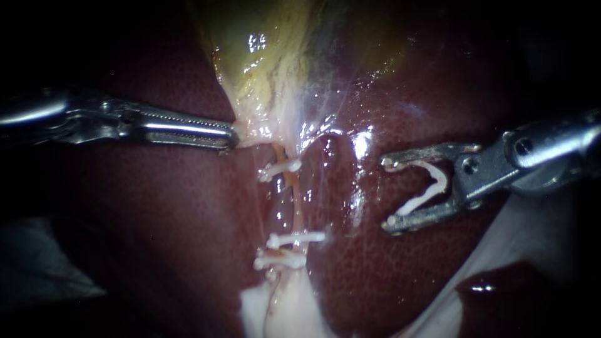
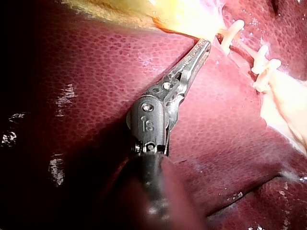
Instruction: Clipping second clip right tube
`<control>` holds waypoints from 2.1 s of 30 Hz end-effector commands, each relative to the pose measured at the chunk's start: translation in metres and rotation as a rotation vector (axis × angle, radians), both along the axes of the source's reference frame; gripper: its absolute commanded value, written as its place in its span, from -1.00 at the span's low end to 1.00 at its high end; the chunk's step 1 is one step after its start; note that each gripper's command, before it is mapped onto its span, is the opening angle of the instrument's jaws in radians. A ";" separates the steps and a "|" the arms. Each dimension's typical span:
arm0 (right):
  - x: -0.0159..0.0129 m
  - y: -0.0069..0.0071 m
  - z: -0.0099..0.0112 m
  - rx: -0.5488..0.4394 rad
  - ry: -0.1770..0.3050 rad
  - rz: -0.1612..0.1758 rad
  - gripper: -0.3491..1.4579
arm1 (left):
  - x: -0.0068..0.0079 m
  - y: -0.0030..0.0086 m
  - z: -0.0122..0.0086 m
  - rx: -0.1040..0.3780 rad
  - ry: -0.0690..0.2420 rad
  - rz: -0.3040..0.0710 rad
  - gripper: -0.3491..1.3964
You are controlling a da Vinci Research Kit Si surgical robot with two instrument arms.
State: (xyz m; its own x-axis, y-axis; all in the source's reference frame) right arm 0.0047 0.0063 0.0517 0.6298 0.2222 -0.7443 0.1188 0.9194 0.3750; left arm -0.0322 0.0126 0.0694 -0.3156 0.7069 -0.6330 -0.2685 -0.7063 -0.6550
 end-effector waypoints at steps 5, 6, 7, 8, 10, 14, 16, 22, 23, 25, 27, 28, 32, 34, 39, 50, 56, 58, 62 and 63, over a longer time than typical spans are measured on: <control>0.0000 0.0000 0.0000 0.000 0.000 0.000 -0.07 | 0.0021 0.0014 -0.0032 0.015 -0.004 -0.001 -1.00; 0.0000 0.0000 0.0000 0.004 0.003 -0.003 -0.07 | 0.0026 0.0016 -0.0040 0.021 -0.007 -0.009 -1.00; 0.0000 0.0000 0.0001 0.007 0.005 -0.007 -0.07 | 0.0031 0.0018 -0.0050 0.016 -0.016 -0.016 -1.00; 0.0001 -0.0001 0.0001 0.007 0.003 -0.009 -0.07 | 0.0034 0.0019 -0.0057 0.006 -0.020 -0.018 -1.00; 0.0002 -0.0001 0.0001 0.009 0.004 -0.010 -0.07 | 0.0040 0.0021 -0.0073 -0.009 -0.027 -0.024 -1.00; 0.0008 -0.0003 0.0004 0.018 0.017 -0.015 -0.07 | 0.0041 0.0023 -0.0088 -0.023 -0.034 -0.030 -1.00; 0.0014 -0.0004 0.0008 0.038 0.009 0.005 -0.07 | 0.0040 0.0022 -0.0089 -0.029 -0.033 -0.029 -1.00; 0.0040 -0.0016 0.0038 0.117 0.011 0.065 -0.07 | 0.0040 0.0020 -0.0086 -0.031 -0.033 -0.029 -1.00; 0.0046 -0.0019 0.0046 0.125 0.011 0.070 -0.07 | 0.0039 0.0020 -0.0086 -0.031 -0.032 -0.029 -1.00; 0.0054 -0.0022 0.0058 0.161 0.005 0.087 -0.07 | 0.0039 0.0020 -0.0086 -0.031 -0.032 -0.029 -1.00; 0.0064 -0.0025 0.0074 0.182 0.003 0.104 -0.08 | 0.0038 0.0019 -0.0085 -0.032 -0.032 -0.030 -1.00; 0.0068 -0.0026 0.0080 0.188 0.001 0.113 -0.07 | 0.0038 0.0019 -0.0085 -0.032 -0.031 -0.030 -1.00; 0.0081 -0.0028 0.0106 0.245 -0.001 0.142 -0.07 | 0.0037 0.0017 -0.0084 -0.033 -0.031 -0.031 -1.00; 0.0087 -0.0028 0.0115 0.285 0.007 0.157 -0.08 | 0.0037 0.0018 -0.0084 -0.033 -0.031 -0.031 -1.00; 0.0100 -0.0025 0.0131 0.360 0.034 0.183 -0.09 | 0.0036 0.0018 -0.0084 -0.033 -0.030 -0.031 -1.00; 0.0132 -0.0044 0.0161 0.495 0.080 0.202 -0.09 | 0.0035 0.0017 -0.0083 -0.034 -0.030 -0.032 -1.00; 0.0142 -0.0051 0.0172 0.582 0.156 0.213 -0.07 | 0.0035 0.0017 -0.0083 -0.034 -0.029 -0.032 -1.00; 0.0144 -0.0051 0.0172 0.611 0.180 0.209 -0.07 | 0.0035 0.0017 -0.0083 -0.034 -0.029 -0.032 -1.00; 0.0146 -0.0054 0.0168 0.688 0.238 0.207 -0.07 | 0.0034 0.0017 -0.0083 -0.034 -0.029 -0.032 -1.00; 0.0147 -0.0054 0.0166 0.704 0.248 0.207 -0.07 | 0.0034 0.0017 -0.0083 -0.034 -0.029 -0.032 -1.00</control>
State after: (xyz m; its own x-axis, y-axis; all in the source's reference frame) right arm 0.0195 0.0007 0.0682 0.3492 0.7948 -0.4964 0.1396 0.4797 0.8663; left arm -0.0287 0.0142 0.0611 -0.2740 0.6944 -0.6654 -0.2722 -0.7196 -0.6388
